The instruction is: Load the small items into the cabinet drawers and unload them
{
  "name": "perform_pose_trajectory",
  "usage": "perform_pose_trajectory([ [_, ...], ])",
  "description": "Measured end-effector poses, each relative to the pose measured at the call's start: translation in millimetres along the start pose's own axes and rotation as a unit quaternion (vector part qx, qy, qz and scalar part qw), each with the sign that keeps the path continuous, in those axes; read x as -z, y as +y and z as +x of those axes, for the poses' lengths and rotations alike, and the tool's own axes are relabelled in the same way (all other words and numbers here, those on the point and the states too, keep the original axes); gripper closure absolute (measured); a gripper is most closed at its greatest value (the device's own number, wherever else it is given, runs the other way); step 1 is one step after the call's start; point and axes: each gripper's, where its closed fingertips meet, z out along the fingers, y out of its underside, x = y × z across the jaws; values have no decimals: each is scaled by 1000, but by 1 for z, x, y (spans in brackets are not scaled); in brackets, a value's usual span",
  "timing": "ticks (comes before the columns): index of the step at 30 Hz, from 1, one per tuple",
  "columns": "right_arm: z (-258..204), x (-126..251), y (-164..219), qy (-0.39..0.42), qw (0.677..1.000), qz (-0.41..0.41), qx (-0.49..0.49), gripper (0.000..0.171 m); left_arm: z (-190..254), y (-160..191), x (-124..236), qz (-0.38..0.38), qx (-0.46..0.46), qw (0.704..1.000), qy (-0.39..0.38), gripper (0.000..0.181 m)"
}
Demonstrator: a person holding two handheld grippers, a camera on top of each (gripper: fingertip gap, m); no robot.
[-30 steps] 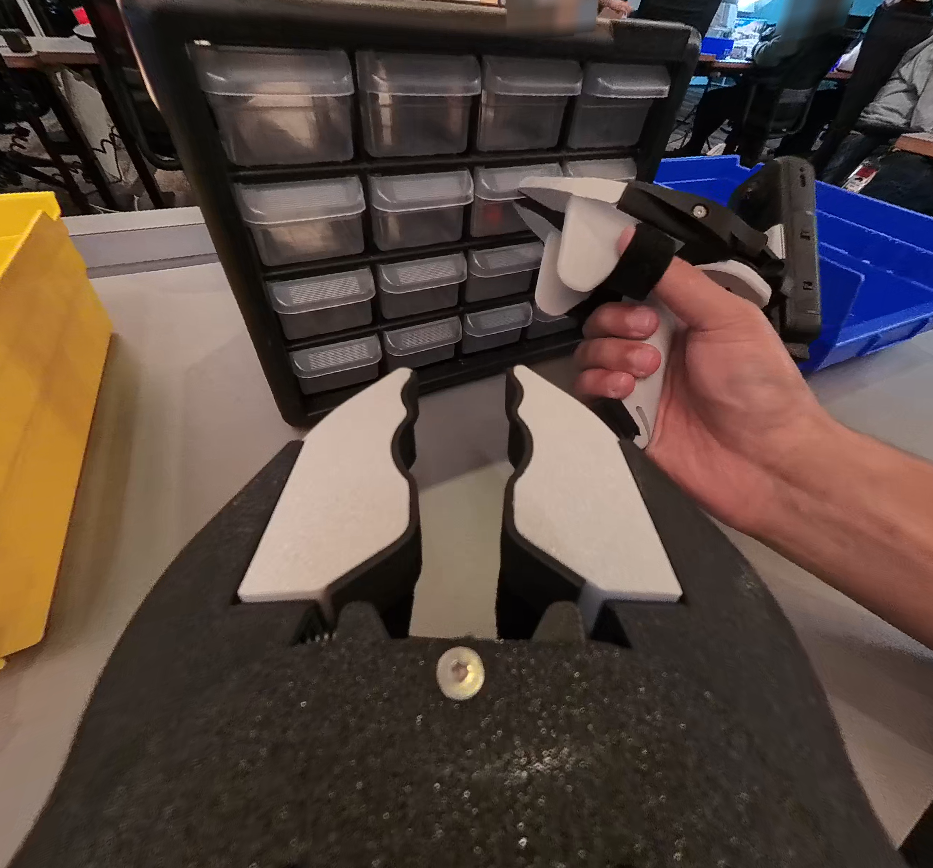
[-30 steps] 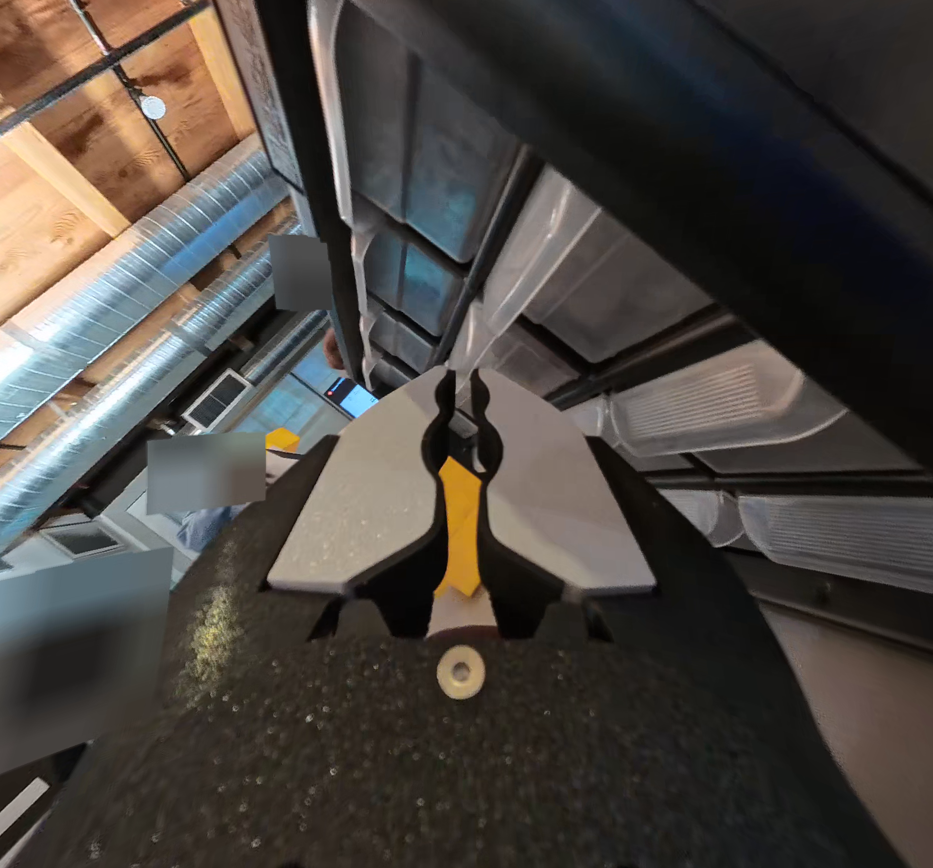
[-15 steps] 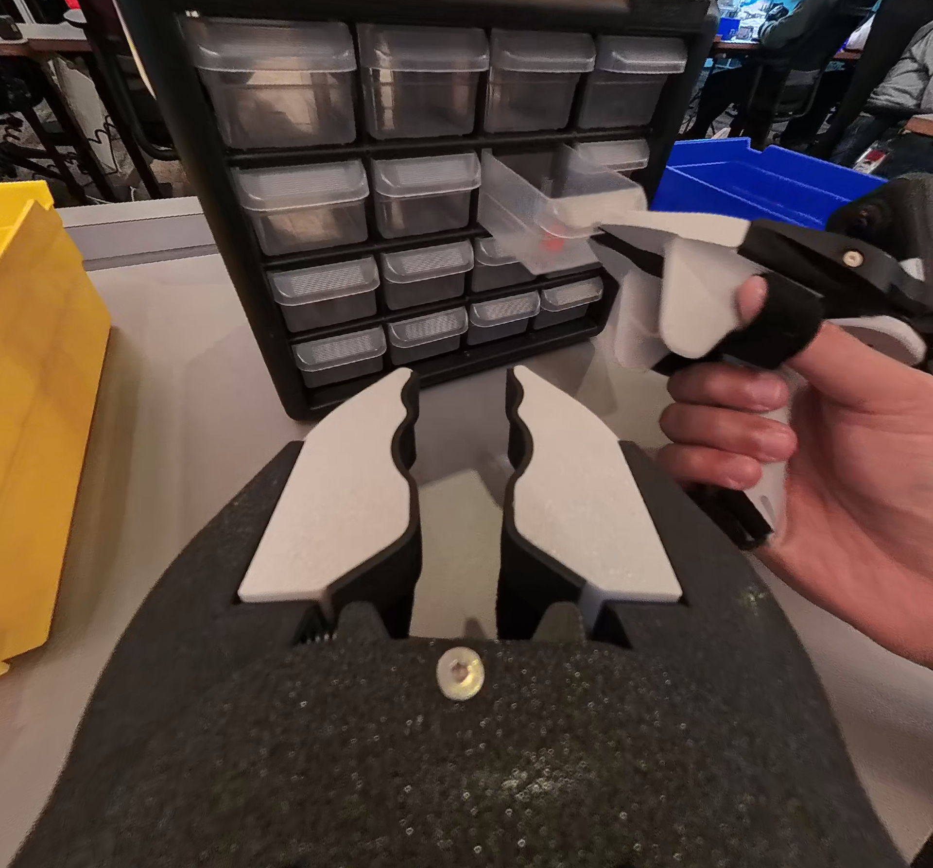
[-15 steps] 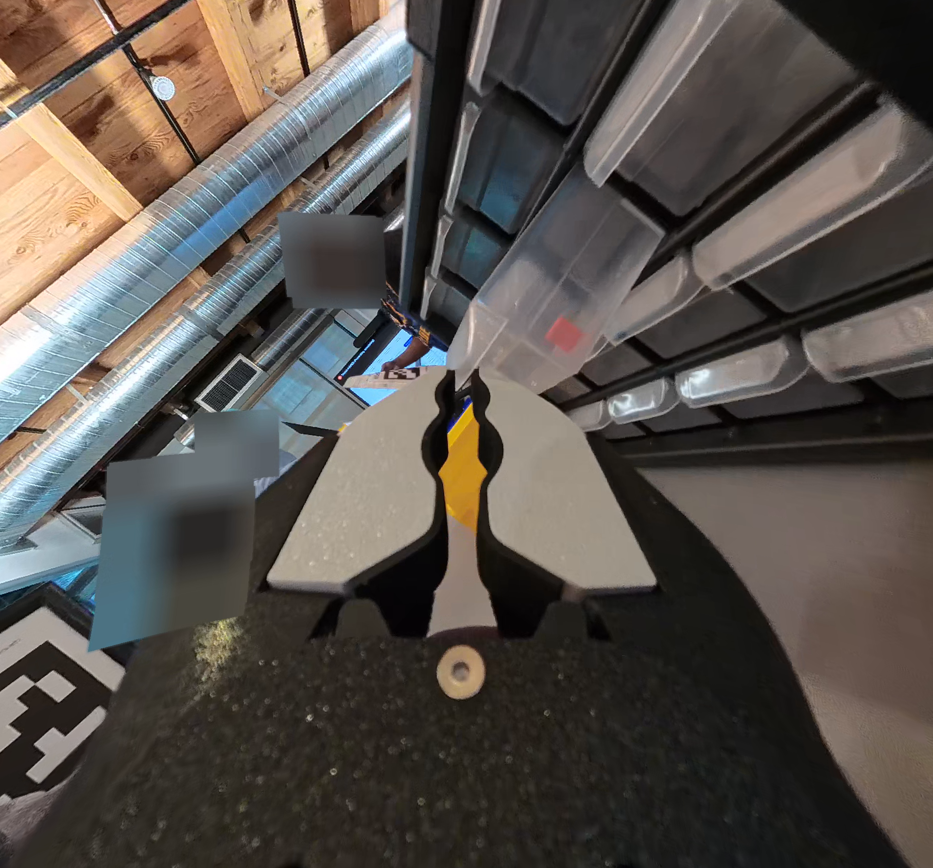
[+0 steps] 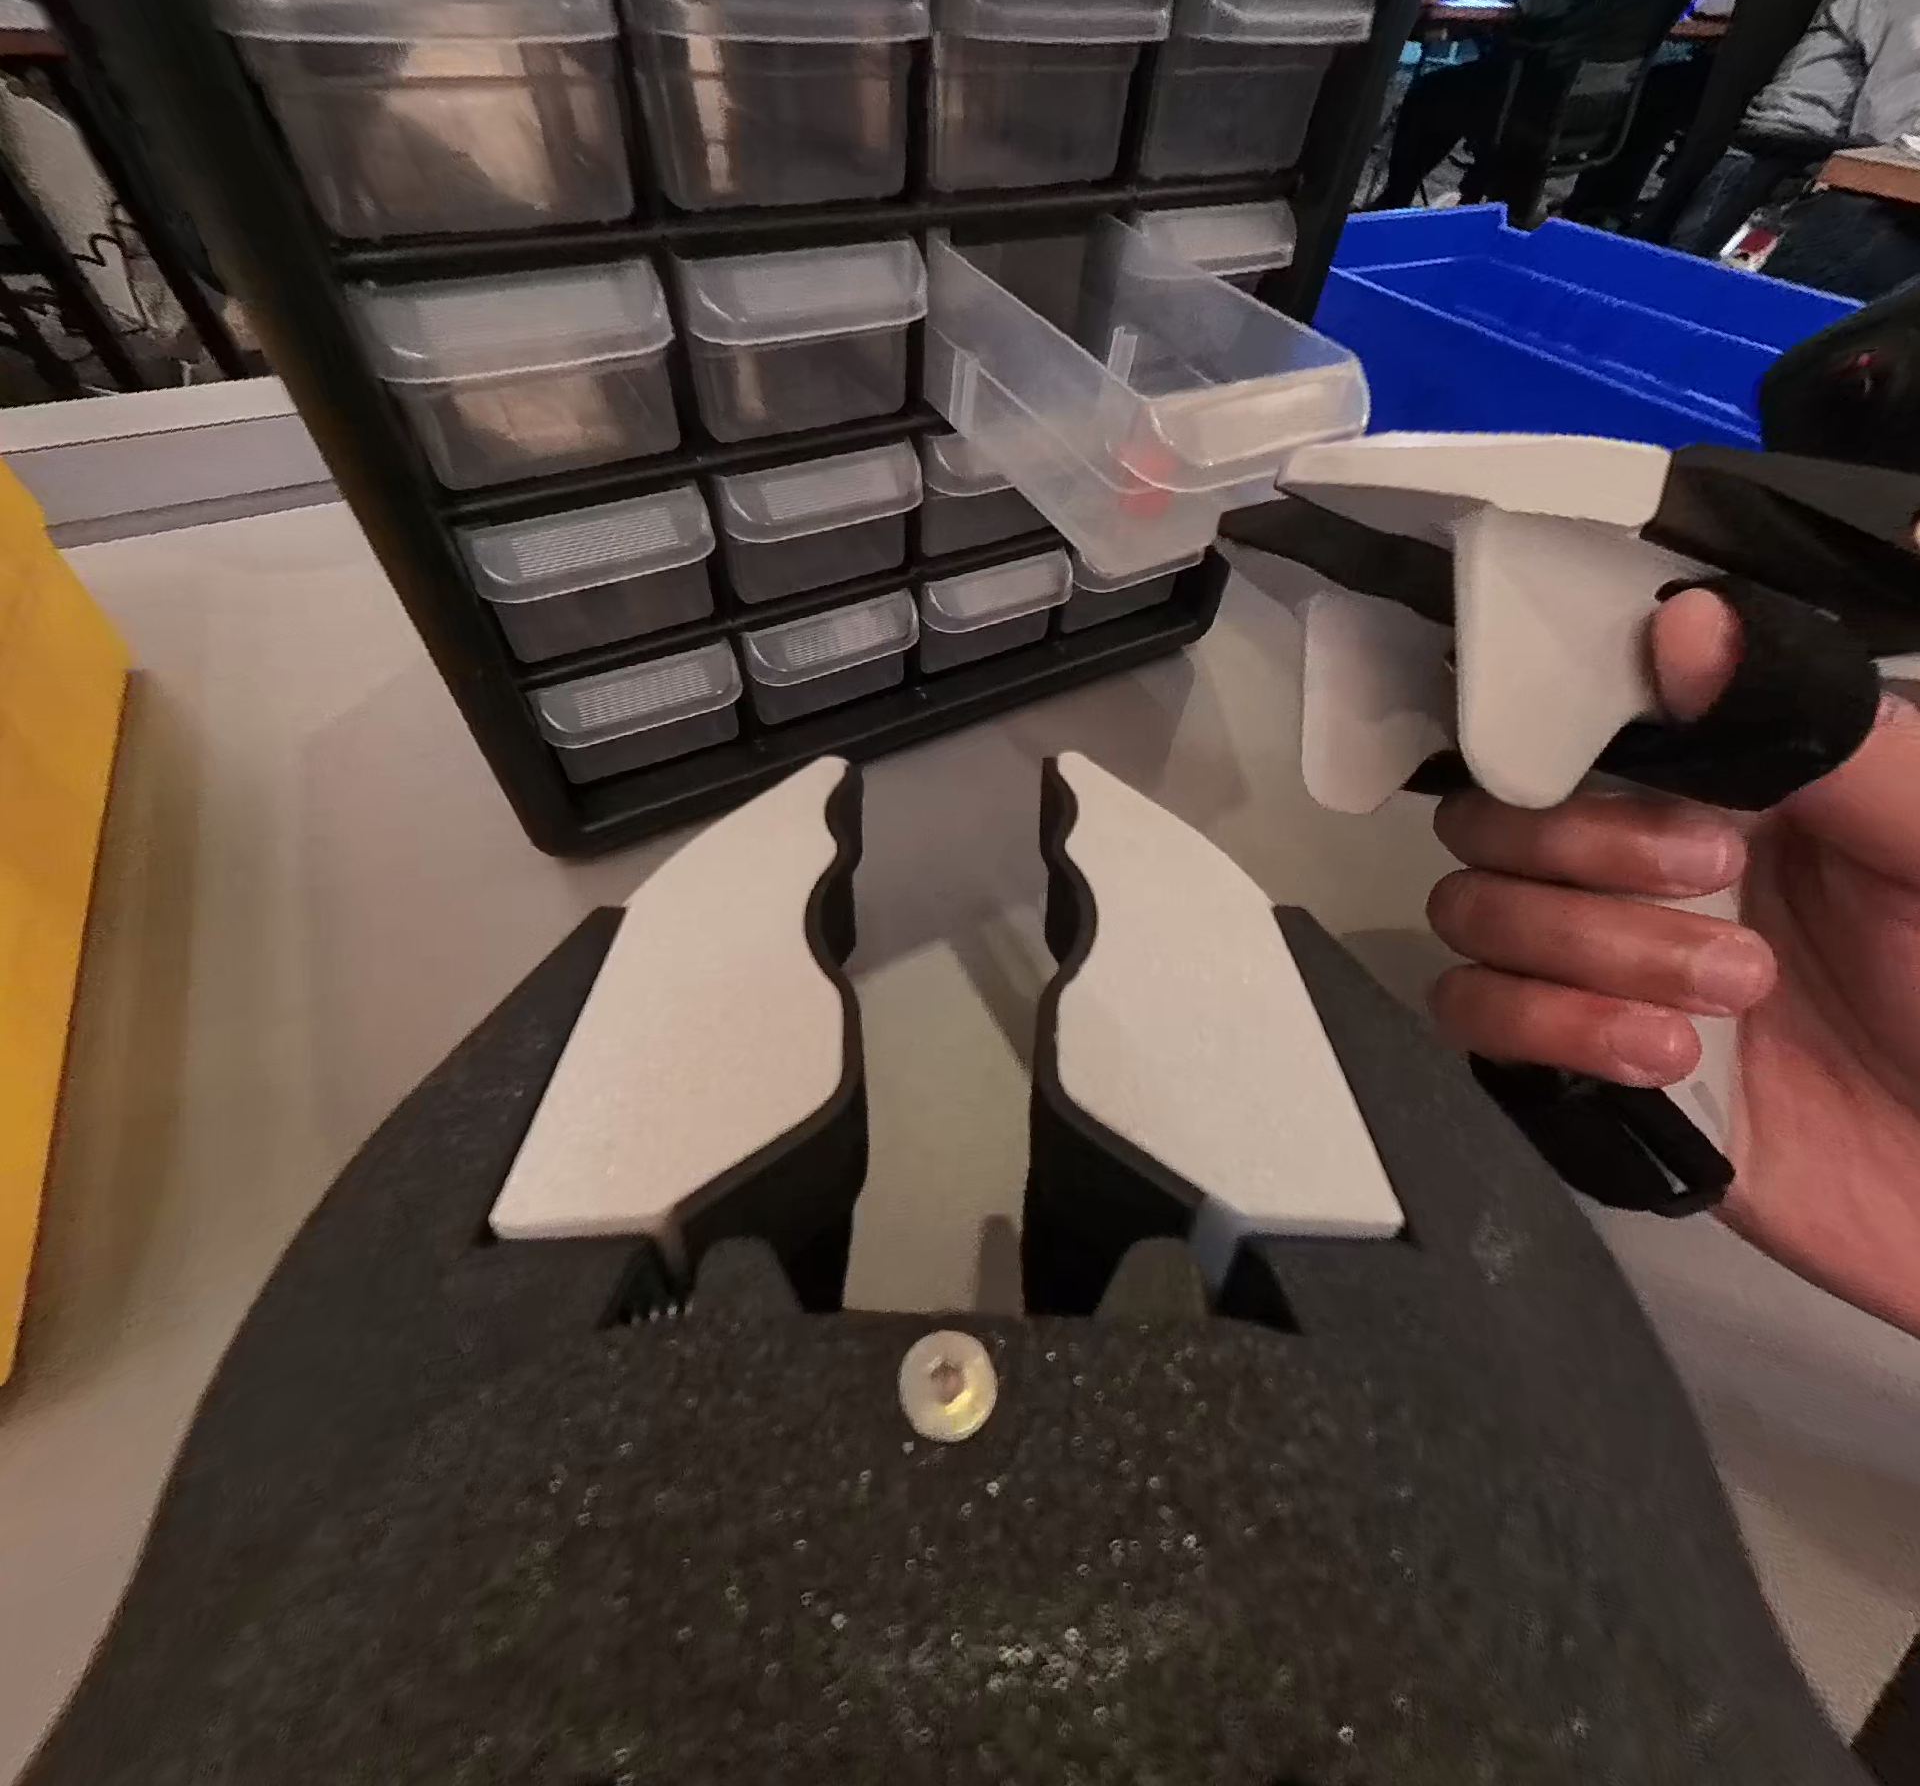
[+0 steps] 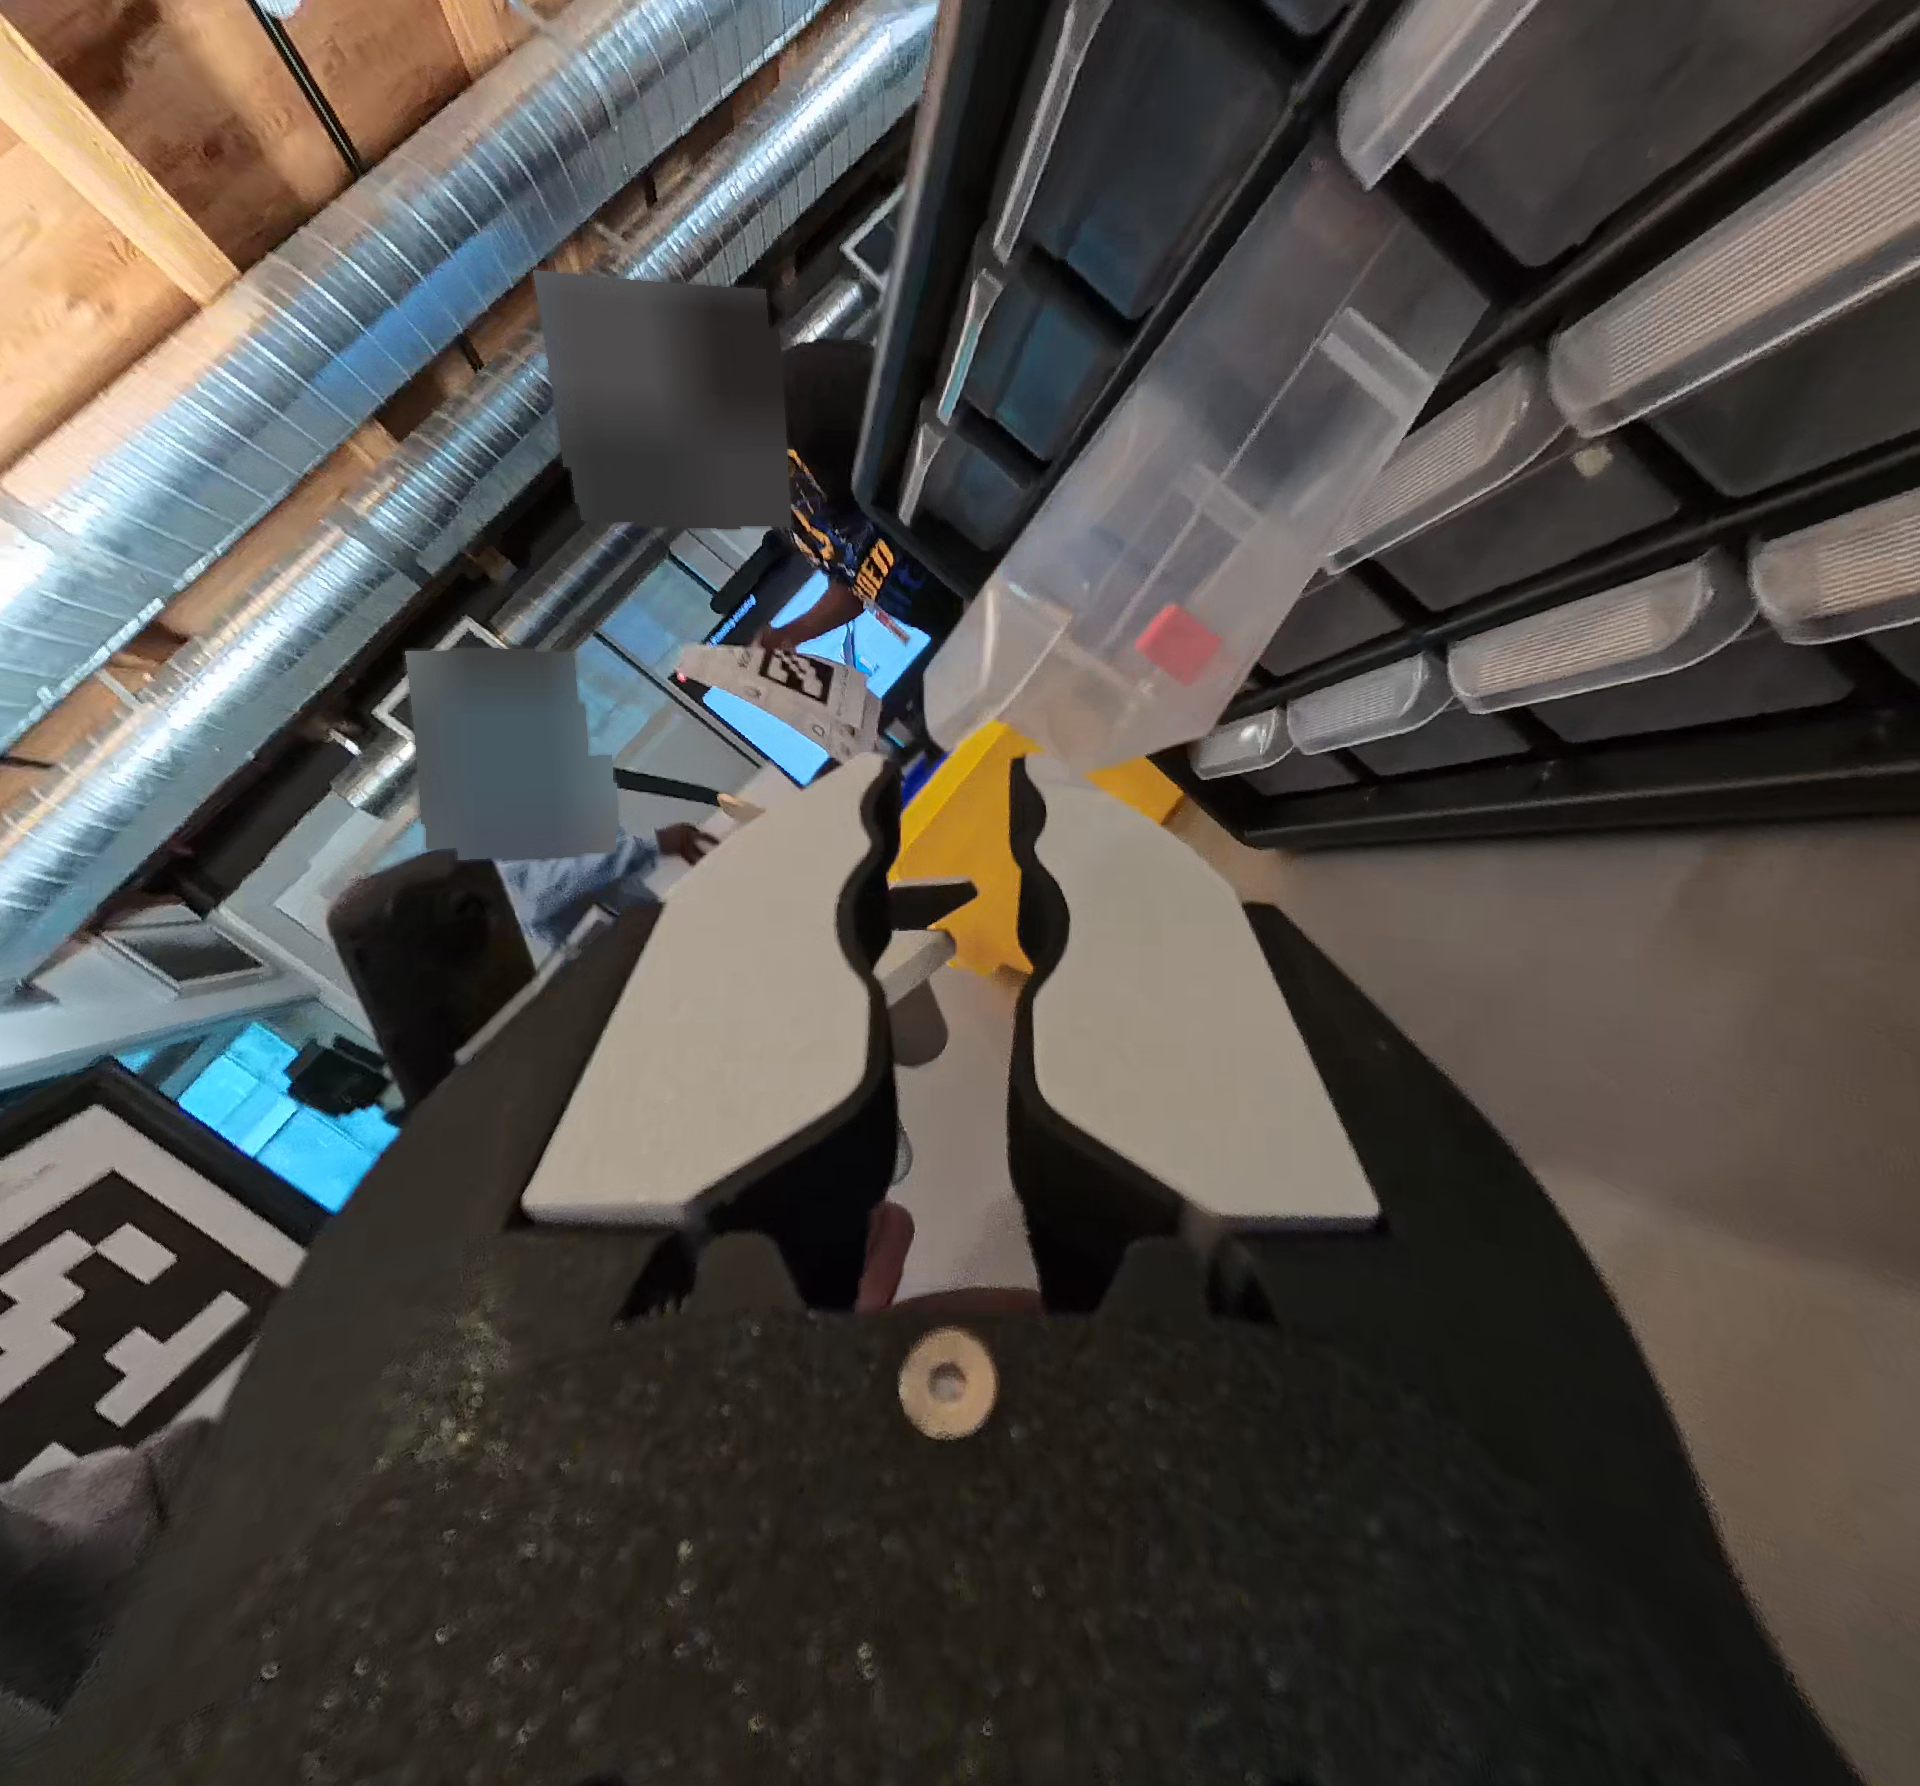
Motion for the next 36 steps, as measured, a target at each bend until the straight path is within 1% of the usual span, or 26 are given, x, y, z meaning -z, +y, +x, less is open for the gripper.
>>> perform_pose_trajectory([
  [3,-6,12,11,9,998,-54,36,152,9,-1,-9,2,-24,999,33,149],
  [5,-16,25,14,23,990,-99,100,152,15,-8,-17,14,-47,997,62,149],
  [6,-22,31,12,30,981,-127,145,153,17,-12,-21,21,-55,995,75,149],
  [8,-33,37,-3,43,952,-182,242,152,24,-18,-27,26,-58,992,112,149],
  [10,-42,38,-22,52,913,-242,324,152,28,-22,-32,29,-66,988,137,149],
  [12,-45,34,-39,55,862,-309,398,152,28,-27,-34,32,-79,985,150,148],
  [14,-36,27,-56,72,799,-375,464,153,33,-28,-28,16,-88,979,183,148],
  [16,-24,16,-68,80,735,-435,514,153,36,-26,-21,-27,-97,973,208,148],
  [18,-13,3,-68,66,678,-495,539,155,32,-26,-16,-77,-111,969,207,148],
  [20,-1,-6,-58,45,620,-562,545,155,32,-23,-10,-127,-130,959,217,148],
  [22,9,-14,-49,21,568,-607,555,154,29,-19,-7,-171,-149,949,220,148],
  [25,11,-15,-31,-45,515,-666,537,151,24,-5,-4,-230,-194,925,232,148],
  [27,14,-14,-27,-76,472,-688,547,151,20,1,-5,-243,-223,912,242,148],
  [29,16,-13,-26,-99,440,-696,558,152,18,8,-6,-254,-237,902,257,148],
  [31,14,-13,-24,-113,426,-702,559,153,17,11,-8,-255,-243,896,270,148],
  [33,13,-13,-24,-124,404,-699,578,153,18,12,-9,-250,-242,894,284,148],
  [36,21,-12,-27,-125,347,-689,624,151,19,15,-11,-246,-238,891,297,148],
])
